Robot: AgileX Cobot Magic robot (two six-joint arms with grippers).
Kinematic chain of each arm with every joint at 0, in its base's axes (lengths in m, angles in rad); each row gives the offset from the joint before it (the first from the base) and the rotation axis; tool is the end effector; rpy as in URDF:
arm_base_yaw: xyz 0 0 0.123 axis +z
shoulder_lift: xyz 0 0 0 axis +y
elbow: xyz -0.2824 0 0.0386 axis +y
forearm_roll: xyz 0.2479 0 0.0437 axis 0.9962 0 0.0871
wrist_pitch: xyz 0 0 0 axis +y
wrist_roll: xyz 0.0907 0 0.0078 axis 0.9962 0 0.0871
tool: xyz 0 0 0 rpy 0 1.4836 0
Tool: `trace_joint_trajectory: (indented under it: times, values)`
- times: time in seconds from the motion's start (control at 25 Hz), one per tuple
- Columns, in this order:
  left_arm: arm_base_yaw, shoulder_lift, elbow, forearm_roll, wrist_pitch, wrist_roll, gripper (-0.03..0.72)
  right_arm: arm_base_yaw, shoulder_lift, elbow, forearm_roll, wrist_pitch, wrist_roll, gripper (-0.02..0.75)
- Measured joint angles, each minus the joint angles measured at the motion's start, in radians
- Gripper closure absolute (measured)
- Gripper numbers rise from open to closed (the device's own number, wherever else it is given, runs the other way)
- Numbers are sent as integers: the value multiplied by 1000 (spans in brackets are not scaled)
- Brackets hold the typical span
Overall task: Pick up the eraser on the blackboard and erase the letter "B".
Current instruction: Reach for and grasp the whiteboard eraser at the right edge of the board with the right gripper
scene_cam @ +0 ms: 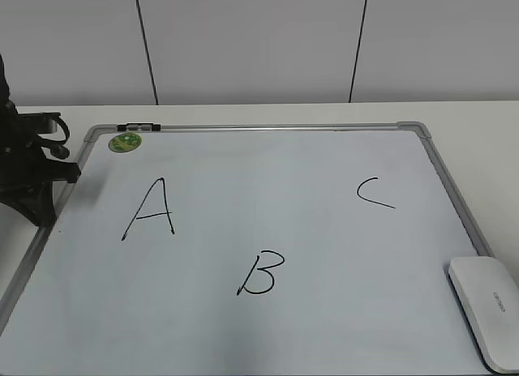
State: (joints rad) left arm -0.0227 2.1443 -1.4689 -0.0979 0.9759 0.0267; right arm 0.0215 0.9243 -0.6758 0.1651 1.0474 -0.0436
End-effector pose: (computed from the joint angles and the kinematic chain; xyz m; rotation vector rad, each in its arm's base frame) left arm 0.4069 -0.0166 0.1277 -0.0082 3.1321 -0.1273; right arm 0.1437 0.0161 0.2689 -0.0120 2.7708 0.2138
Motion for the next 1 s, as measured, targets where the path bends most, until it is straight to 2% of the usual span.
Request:
trace_joint_trajectory:
  times: [0.56,0.76,1.0]
  values:
    - [0,0,0,-2,0,0,666,14,307,-36,-3,-48,-10,178]
    - [0,0,0,-2,0,0,666,92,384,-93,-10,-76,-6,164]
    - [0,0,0,-2,0,0,666,186,504,-116,-114,-102,116,148]
